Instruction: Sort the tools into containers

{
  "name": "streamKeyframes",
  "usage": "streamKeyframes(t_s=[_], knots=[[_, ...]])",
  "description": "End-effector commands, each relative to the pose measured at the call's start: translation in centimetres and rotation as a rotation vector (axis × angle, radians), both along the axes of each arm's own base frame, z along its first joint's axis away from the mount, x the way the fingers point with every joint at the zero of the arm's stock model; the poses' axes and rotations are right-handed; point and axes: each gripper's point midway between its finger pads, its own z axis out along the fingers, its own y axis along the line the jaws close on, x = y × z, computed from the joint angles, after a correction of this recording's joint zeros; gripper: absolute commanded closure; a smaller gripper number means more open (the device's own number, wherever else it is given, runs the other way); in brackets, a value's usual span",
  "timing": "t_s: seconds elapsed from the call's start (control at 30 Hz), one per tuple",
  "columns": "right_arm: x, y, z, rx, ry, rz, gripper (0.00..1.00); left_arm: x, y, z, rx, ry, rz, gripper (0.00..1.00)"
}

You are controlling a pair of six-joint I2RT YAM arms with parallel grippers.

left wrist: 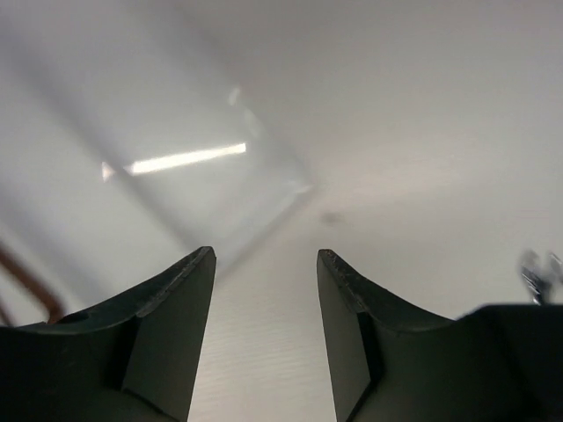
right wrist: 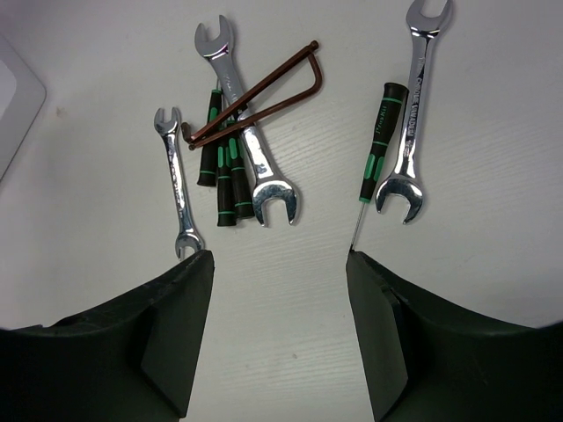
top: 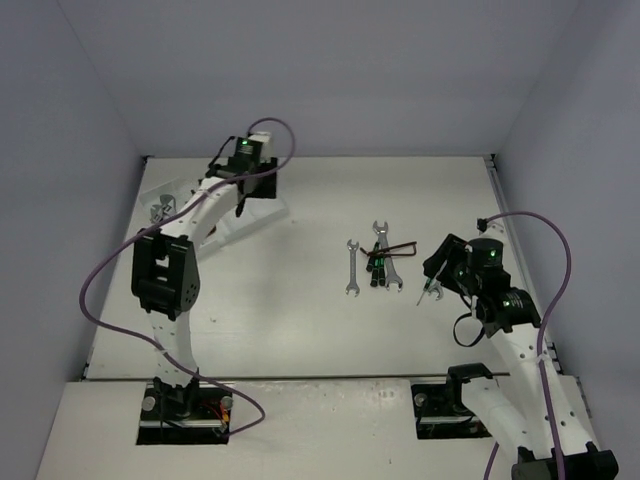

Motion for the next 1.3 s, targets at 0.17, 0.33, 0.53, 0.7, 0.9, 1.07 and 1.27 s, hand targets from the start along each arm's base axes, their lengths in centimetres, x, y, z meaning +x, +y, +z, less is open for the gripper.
streamKeyframes(t_s=[0.17,0.33,0.53,0.7,0.9,1.07,1.27], knots=[[0.9,0.0,1.2,0.002,-0.031,-0.005,0.42,-6.5,-21.3,1.2,0.047,-0.072,-0.808,0.53],[2.0,-1.3,-0.2,0.013,0.029,-0.143,0.46,-6.7,-24.0,1.3,0.021,-0.068,-0.767,0.53],[6.3,0.3,-3.1,0.141,0.147,-0.245,0.47,-7.3,-19.3,5.2,0.08,-0.104,-0.543,0.53],[9.4,0.5,-5.7,0.196,0.199,-0.362,0.45,-11.5,-14.9,8.2,0.083,-0.11,-0.459,0.52],[12.4,-0.1,-7.4,0.196,0.198,-0.483,0.48,-16.1,-10.7,9.2,0.069,-0.104,-0.397,0.35],[14.0,1.2,-10.1,0.212,0.262,-0.503,0.48,-18.7,-8.4,9.3,0.071,-0.107,-0.377,0.29],[14.2,2.5,-12.6,0.208,0.312,-0.535,0.5,-20.8,-5.8,9.8,0.082,-0.13,-0.34,0.28]])
